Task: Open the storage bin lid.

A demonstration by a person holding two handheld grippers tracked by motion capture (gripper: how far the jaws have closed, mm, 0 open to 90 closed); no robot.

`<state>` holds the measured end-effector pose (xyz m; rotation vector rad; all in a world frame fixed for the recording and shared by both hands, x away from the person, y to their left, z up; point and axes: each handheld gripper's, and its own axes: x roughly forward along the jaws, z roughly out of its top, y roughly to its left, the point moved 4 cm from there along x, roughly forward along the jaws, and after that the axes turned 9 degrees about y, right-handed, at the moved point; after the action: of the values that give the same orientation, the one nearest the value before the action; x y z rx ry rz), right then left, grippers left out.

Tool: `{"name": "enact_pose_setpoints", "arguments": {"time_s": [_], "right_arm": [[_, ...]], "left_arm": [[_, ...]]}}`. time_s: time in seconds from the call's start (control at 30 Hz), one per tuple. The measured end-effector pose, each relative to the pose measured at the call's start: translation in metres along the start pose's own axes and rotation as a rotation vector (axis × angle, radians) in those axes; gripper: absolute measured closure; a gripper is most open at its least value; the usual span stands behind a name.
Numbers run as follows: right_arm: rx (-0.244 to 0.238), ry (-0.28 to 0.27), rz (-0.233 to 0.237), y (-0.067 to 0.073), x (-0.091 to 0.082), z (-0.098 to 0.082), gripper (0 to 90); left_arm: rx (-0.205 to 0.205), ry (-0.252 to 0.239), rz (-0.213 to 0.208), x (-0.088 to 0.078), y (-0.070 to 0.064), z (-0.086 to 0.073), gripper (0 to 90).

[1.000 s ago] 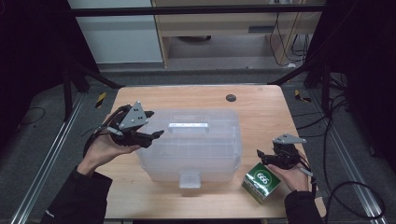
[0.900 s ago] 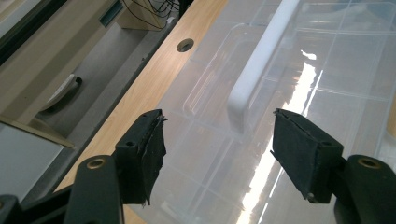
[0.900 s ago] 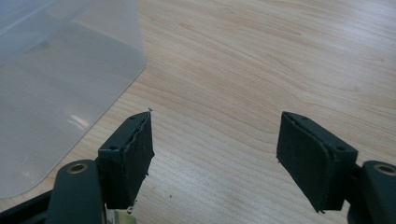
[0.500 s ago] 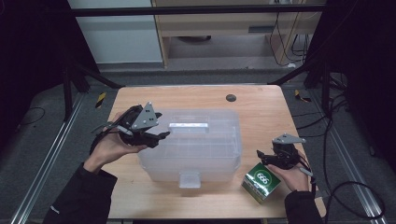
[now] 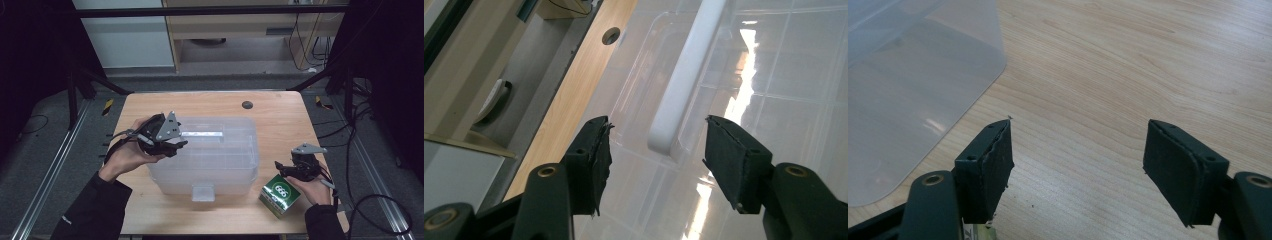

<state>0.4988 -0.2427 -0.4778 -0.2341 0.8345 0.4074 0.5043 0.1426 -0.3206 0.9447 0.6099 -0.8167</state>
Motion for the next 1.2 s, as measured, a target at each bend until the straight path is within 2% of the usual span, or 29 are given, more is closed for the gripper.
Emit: {"name": "enact_pose_setpoints", "arguments": {"time_s": [0.3,0.53,0.73,0.83,1.03,1.2], "right_arm": [[0.001,0.002,0.003,-0.001,-0.001,0.000,28.4],[0.001,0.005,0.009,0.000,-0.001,0.000,29.0],[0.006,0.006,0.011,0.000,-0.002,0.001,30.2],[0.008,0.001,0.017,0.001,-0.004,0.002,31.1],[0.018,-0.007,0.032,0.003,-0.010,0.006,36.6],[0.022,0.008,0.029,0.005,-0.016,0.009,43.4]], "left_arm": [[0.035,0.010,0.008,0.009,-0.001,0.008,48.1],[0.097,0.033,0.037,0.014,-0.001,0.017,53.8],[0.140,0.070,0.041,0.017,-0.003,0.022,58.5],[0.176,0.086,0.045,0.017,-0.004,0.023,62.0],[0.182,0.094,0.039,0.017,-0.007,0.023,69.1],[0.207,0.102,0.066,0.017,-0.009,0.025,70.3]]}}
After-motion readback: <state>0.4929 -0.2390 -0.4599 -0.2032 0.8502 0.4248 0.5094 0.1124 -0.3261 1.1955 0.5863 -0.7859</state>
